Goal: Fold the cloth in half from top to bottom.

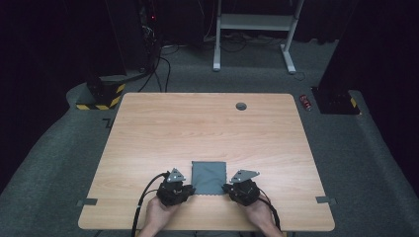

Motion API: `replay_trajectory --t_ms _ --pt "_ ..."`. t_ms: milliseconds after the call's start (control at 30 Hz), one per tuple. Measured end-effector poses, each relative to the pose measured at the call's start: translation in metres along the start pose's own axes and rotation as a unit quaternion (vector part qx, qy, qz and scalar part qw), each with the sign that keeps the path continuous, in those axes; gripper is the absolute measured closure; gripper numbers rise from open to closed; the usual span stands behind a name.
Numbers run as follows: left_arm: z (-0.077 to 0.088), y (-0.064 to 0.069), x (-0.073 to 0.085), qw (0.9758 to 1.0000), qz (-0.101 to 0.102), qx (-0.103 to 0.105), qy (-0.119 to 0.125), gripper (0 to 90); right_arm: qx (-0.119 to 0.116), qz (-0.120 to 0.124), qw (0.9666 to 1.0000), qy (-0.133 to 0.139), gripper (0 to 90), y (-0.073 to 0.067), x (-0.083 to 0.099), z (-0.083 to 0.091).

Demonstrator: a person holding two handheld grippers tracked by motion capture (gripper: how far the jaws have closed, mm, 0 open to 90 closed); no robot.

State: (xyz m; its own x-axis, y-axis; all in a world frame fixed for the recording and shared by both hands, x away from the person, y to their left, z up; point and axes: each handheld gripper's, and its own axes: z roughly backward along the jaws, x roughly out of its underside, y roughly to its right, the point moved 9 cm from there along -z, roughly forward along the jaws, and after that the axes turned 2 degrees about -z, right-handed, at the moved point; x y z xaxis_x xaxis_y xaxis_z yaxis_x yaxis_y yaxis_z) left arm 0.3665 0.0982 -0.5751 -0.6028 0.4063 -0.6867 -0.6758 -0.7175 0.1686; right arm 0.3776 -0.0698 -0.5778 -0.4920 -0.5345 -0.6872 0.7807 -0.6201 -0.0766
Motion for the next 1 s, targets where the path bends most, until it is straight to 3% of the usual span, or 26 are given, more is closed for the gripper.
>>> replay_trajectory --t_ms 67,200,300,433,600,700,767,900,1000 --pt "0.003 -0.007 -0.011 0.9998 -0.004 -0.019 0.010 66.3 0.006 0.001 0.9999 0.011 81.1 0.003 -0.008 0.002" --pt "0.003 -0.015 -0.041 0.9988 -0.014 -0.034 0.034 64.2 0.020 -0.015 0.9992 0.030 81.7 0.017 -0.030 -0.001" --pt "-0.007 -0.019 -0.062 0.9980 -0.028 -0.042 0.038 64.4 0.027 -0.022 0.9988 0.034 82.9 0.027 -0.044 -0.009" --pt "-0.025 -0.025 -0.073 0.9977 -0.035 -0.051 0.029 65.2 0.029 -0.040 0.9982 0.033 83.7 0.038 -0.057 -0.023" --pt "-0.042 -0.041 -0.068 0.9965 -0.029 -0.078 0.003 65.3 0.025 -0.048 0.9985 0.011 83.8 0.045 -0.057 -0.045" --pt "-0.045 -0.059 -0.058 0.9931 -0.038 -0.110 -0.017 65.0 0.027 -0.067 0.9974 0.010 84.1 0.054 -0.055 -0.050" --pt "-0.040 -0.068 -0.055 0.9936 -0.019 -0.111 -0.010 62.1 0.039 -0.066 0.9970 0.008 83.1 0.060 -0.055 -0.049" --pt "-0.032 -0.071 -0.054 0.9929 -0.013 -0.118 -0.003 60.4 0.052 -0.065 0.9965 0.005 79.5 0.067 -0.055 -0.043" --pt "-0.028 -0.068 -0.055 0.9942 -0.003 -0.108 0.003 59.2 0.055 -0.068 0.9961 0.012 74.6 0.068 -0.057 -0.040"
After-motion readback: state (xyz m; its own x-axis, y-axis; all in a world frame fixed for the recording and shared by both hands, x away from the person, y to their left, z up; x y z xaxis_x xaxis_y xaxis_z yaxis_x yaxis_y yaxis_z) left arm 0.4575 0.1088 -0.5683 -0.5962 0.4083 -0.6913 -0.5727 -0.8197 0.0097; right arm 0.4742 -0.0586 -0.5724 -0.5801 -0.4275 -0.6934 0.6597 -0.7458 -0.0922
